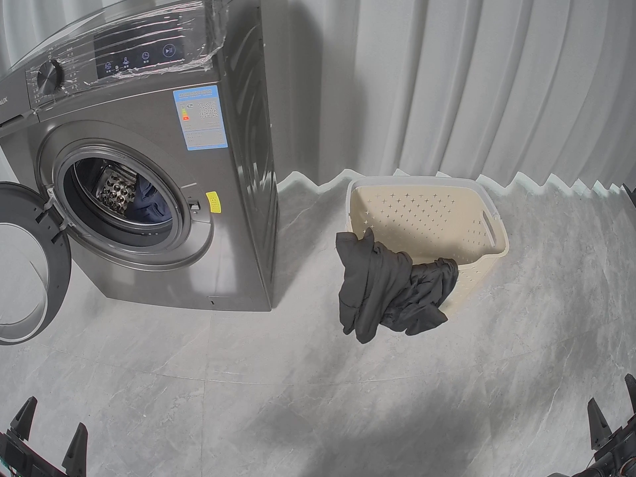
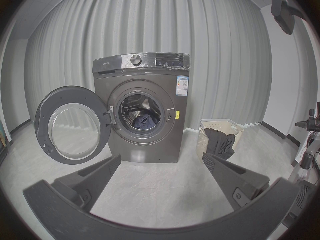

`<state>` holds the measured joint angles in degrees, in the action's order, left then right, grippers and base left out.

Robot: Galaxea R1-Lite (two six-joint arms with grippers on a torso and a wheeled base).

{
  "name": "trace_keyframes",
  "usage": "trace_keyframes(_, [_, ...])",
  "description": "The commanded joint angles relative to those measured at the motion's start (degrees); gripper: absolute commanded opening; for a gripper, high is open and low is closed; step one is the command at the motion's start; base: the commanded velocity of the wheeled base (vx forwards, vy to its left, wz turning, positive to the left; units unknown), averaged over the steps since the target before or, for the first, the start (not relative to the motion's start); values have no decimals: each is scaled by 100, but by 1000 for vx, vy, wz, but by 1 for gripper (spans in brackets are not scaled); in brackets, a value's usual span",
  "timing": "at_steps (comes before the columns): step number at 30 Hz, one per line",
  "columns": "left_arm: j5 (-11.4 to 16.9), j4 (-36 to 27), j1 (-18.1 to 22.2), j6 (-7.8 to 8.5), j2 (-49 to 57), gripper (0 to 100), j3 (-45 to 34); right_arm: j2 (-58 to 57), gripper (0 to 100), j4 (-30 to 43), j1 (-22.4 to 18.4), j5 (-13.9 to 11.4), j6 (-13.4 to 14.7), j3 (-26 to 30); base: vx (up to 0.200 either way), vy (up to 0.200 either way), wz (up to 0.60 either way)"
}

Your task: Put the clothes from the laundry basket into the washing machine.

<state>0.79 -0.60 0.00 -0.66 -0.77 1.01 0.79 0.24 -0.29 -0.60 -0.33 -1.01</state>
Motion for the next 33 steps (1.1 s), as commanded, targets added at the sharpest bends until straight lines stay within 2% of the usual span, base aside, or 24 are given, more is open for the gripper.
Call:
trace_keyframes(1, [0, -2, 0, 13, 77, 100, -92, -70, 100, 2, 3, -2, -2, 84, 0, 0, 0])
trace_keyframes(7, [0, -2, 0, -22, 77, 100, -92, -70, 100, 2, 3, -2, -2, 84, 0, 0, 0])
trace_keyframes(13, [-9, -2, 0, -40, 77, 100, -92, -70, 100, -7, -6, -11, -2, 84, 200, 0, 0])
trace_keyframes(19, [-9, -2, 0, -40, 77, 100, -92, -70, 100, -7, -6, -11, -2, 84, 0, 0, 0])
trace_keyframes(23, [-9, -2, 0, -40, 77, 100, -92, -70, 100, -7, -15, -2, 15, 84, 0, -200, 0])
trace_keyframes(27, [-9, -2, 0, -40, 77, 100, -92, -79, 100, -7, -15, 139, 112, 84, 0, -200, 0])
trace_keyframes(28, [-9, -2, 0, -31, 77, 100, -92, -79, 100, -16, -15, 244, 182, 92, 0, -200, 0])
trace_keyframes(33, [-9, -2, 0, -4, 77, 100, -92, -79, 100, -16, -15, 262, 209, 92, 0, -200, 0])
